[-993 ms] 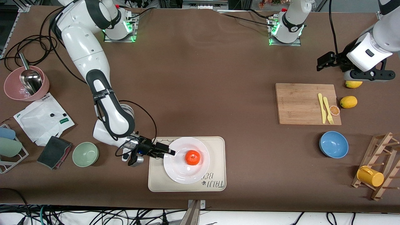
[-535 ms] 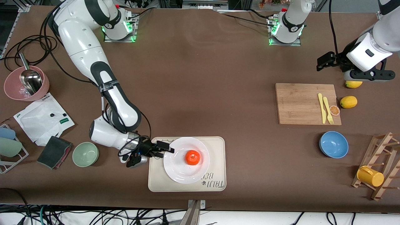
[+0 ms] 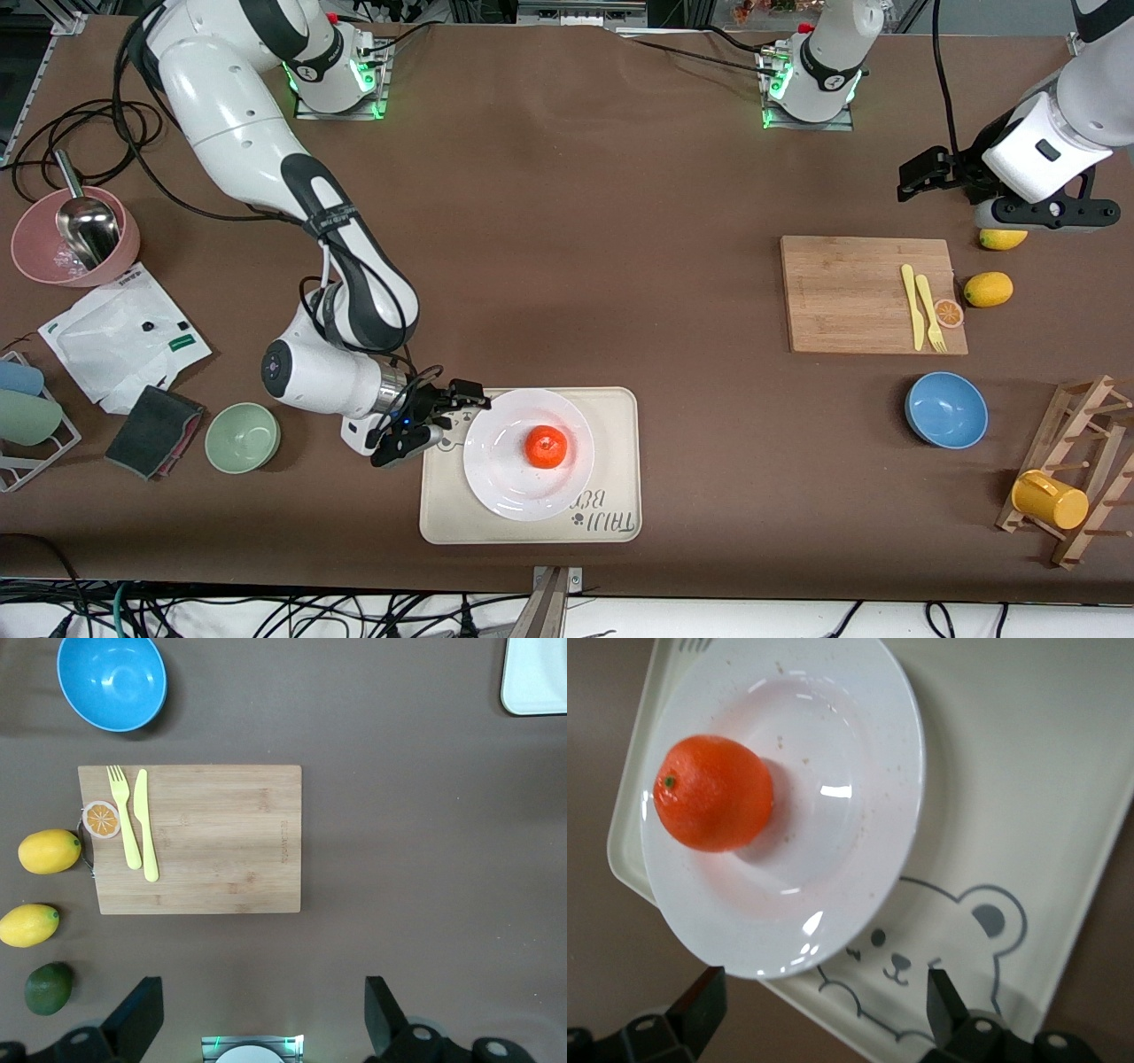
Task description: Place orange and plate with both arms
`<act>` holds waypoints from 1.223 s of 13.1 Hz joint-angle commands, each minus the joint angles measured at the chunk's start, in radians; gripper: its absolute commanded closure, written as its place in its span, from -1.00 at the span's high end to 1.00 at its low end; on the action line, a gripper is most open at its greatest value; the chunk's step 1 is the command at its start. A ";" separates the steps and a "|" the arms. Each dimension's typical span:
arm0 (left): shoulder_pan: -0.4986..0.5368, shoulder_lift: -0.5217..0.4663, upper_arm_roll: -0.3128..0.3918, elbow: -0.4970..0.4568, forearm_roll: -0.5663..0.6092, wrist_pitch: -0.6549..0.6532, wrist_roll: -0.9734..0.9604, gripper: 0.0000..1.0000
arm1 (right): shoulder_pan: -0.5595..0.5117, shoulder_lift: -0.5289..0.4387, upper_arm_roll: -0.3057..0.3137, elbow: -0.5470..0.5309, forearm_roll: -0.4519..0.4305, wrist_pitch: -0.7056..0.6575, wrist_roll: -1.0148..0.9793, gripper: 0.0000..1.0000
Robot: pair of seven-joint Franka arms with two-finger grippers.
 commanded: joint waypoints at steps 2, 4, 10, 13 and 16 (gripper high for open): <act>0.003 0.003 -0.004 0.017 -0.006 -0.019 -0.007 1.00 | 0.001 -0.133 -0.013 -0.055 -0.248 -0.217 0.182 1.00; 0.003 0.003 -0.006 0.017 -0.006 -0.019 -0.007 1.00 | -0.001 -0.175 -0.047 -0.057 -0.325 -0.344 0.209 1.00; 0.003 0.003 -0.006 0.017 -0.006 -0.019 -0.007 1.00 | -0.001 -0.334 -0.186 -0.150 -0.342 -0.538 0.217 1.00; 0.003 0.003 -0.006 0.017 -0.006 -0.019 -0.007 1.00 | -0.001 -0.408 -0.243 -0.147 -0.347 -0.665 0.215 1.00; 0.003 0.003 -0.006 0.017 -0.006 -0.019 -0.007 1.00 | -0.010 -0.472 -0.259 -0.144 -0.384 -0.768 0.217 1.00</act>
